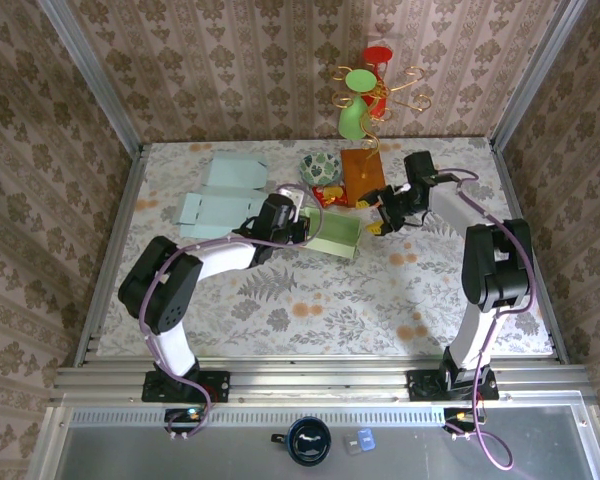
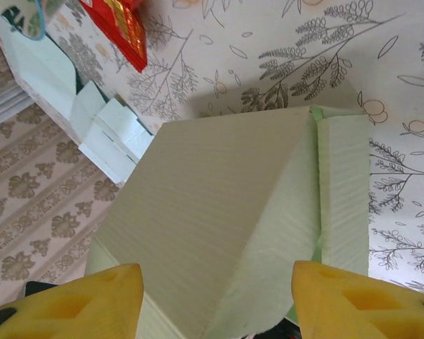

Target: Fold the paper box

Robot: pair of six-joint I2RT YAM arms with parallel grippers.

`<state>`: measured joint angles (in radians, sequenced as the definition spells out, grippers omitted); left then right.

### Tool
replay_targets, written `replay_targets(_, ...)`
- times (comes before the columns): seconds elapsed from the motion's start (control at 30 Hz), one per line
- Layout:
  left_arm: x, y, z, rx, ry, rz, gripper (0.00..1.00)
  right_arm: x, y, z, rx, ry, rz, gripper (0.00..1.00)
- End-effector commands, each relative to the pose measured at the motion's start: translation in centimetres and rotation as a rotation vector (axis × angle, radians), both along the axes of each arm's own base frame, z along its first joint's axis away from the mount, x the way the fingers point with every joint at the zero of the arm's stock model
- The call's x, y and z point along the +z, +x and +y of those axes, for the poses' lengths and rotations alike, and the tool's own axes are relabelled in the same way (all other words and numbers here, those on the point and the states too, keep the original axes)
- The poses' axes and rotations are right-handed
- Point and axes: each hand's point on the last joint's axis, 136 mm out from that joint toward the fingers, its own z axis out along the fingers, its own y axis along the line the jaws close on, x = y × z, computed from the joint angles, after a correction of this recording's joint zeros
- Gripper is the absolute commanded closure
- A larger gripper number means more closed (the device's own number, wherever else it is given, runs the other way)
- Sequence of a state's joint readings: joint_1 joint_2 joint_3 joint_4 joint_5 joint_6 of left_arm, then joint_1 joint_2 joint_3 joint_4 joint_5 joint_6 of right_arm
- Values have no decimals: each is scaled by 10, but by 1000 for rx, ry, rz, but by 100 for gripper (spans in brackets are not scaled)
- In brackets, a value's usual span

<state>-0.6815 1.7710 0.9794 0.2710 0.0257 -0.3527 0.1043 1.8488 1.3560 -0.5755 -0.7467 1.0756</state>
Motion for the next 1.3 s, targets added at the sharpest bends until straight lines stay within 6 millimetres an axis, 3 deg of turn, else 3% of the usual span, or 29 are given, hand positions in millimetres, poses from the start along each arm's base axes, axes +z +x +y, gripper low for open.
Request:
replay_targets(0.0,-20,-21,7,-4,29,90,95,-4,-15,7,59,14,31,44)
replay_targets(0.2,-26,-39,10,-13,24,132,85,-17,-34,8,78,-6,50,48)
replay_targets(0.43,-32,-68,16,-20,-15,210,65,-25,-53,17,106,-32,45,49)
replay_targets(0.7,-15,-97,21,-44,-44,296,48,-19,-59,13,105,-92,-4,45)
replay_targets(0.83,1,-121,19,-74,-96,384,46,-15,-57,13,103,-94,-23,41)
replay_targets(1.0,37,-143,19,-62,-173,440,45,-12,-55,14,103,-93,-36,38)
replay_targets(1.13,76,-142,28,-16,-209,418,45,-8,-53,15,106,-87,-52,36)
replay_targets(1.27,94,-121,57,114,-197,486,47,-8,-53,15,106,-83,-60,34)
